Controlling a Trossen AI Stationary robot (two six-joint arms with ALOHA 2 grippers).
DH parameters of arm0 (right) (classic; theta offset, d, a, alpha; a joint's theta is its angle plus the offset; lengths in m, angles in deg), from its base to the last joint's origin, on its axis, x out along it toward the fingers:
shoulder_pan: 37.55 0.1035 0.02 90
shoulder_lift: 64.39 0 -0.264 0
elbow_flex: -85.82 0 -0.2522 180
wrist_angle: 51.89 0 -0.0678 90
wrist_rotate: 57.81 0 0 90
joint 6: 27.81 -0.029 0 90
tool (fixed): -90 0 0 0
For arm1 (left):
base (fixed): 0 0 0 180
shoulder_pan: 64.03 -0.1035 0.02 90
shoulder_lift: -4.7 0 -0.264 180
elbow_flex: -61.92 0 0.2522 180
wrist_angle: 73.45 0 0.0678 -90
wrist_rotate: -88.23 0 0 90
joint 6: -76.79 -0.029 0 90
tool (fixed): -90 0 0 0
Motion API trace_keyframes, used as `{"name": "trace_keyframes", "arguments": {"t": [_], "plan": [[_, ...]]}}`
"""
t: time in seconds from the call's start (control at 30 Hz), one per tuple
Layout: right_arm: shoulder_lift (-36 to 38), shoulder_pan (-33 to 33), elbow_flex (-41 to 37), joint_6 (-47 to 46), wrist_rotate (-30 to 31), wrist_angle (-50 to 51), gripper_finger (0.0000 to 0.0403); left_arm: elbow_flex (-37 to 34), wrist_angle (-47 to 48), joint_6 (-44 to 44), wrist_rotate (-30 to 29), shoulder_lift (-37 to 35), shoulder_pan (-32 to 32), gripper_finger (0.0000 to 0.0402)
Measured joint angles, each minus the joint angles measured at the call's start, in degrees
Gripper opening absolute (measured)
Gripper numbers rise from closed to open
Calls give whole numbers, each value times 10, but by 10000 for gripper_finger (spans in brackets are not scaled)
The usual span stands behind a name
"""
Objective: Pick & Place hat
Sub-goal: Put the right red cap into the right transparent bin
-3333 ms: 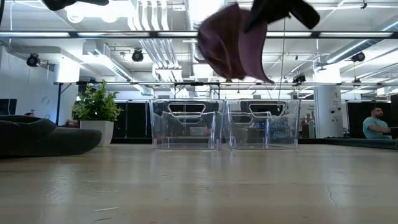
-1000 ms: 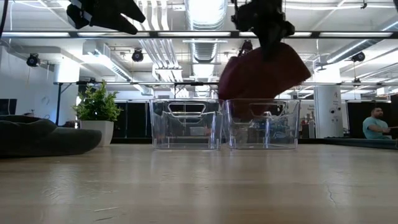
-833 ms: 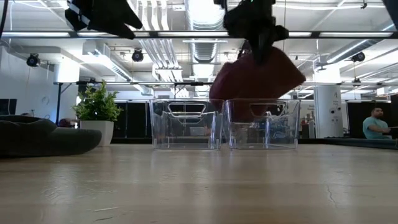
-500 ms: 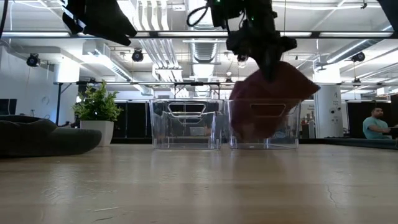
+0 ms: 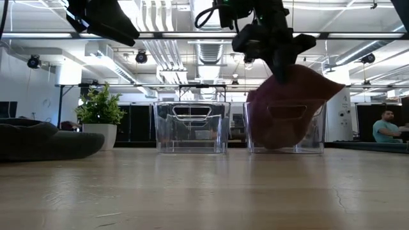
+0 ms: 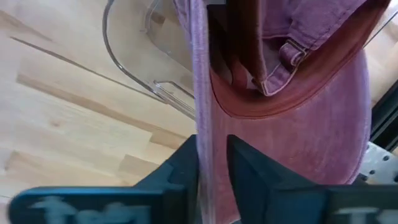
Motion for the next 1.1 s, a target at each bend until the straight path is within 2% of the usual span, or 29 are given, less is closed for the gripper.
{"name": "trace_keyframes", "arguments": {"t": [0.23,0.43,0.53,0.6,0.73,0.9,1.0,1.1], "plan": [[0,0,12,-10,-8,-9,146,0,1,-1,0,0,0,210],[0,3,66,-30,-7,-16,178,0,1,-6,0,0,0,210],[0,13,98,-21,30,5,186,0,1,-10,2,0,0,210],[11,24,102,30,54,3,187,0,1,-14,10,0,0,210],[29,70,92,150,82,4,187,0,2,-16,28,0,0,210],[46,167,37,300,133,5,184,-4,1,-21,28,0,0,210],[64,228,-1,325,200,6,180,-10,2,-21,28,0,0,210],[80,273,-38,286,268,3,181,-16,1,-19,30,0,0,210]]}}
